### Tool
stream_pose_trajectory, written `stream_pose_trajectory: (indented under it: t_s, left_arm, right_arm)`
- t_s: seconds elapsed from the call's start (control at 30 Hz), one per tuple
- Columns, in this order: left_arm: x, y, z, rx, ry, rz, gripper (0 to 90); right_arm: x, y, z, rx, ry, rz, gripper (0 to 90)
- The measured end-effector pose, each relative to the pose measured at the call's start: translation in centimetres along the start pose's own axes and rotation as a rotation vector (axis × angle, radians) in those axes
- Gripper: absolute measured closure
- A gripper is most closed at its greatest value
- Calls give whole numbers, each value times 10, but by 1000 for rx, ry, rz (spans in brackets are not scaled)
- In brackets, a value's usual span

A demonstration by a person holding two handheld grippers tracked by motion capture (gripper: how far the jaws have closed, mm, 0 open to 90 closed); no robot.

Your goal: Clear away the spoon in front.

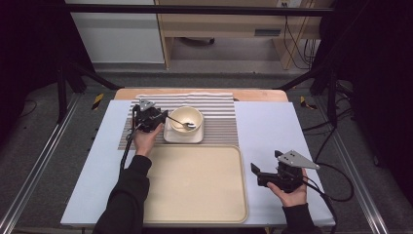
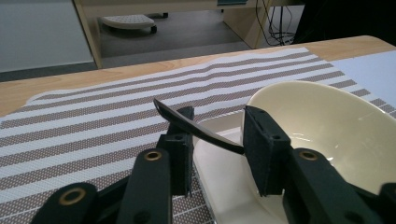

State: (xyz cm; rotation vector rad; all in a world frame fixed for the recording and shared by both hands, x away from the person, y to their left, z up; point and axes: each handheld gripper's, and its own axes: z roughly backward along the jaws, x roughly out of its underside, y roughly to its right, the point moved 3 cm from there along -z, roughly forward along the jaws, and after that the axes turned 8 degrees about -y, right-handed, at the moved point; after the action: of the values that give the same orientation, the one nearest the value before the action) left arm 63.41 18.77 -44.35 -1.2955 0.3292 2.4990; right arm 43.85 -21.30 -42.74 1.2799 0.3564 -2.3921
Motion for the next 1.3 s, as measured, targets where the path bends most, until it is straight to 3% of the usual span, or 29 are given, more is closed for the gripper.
stream_pose_trajectory:
  t_s: [0.3, 0.6, 0.93, 1.3]
  left_arm:
    - [-2, 1, 6, 33, 3, 34, 698]
    - [-9, 16, 25, 73, 30, 2, 792]
    - [-12, 34, 37, 160, 63, -16, 882]
    - [-16, 40, 48, 157, 92, -53, 887]
  right_arm:
    - [0, 0, 0, -2, 1, -2, 52]
    - [0, 0, 1, 2, 2, -3, 52]
    - [0, 0, 1, 0, 4, -3, 52]
    - [-1, 0, 2, 0, 6, -7, 51]
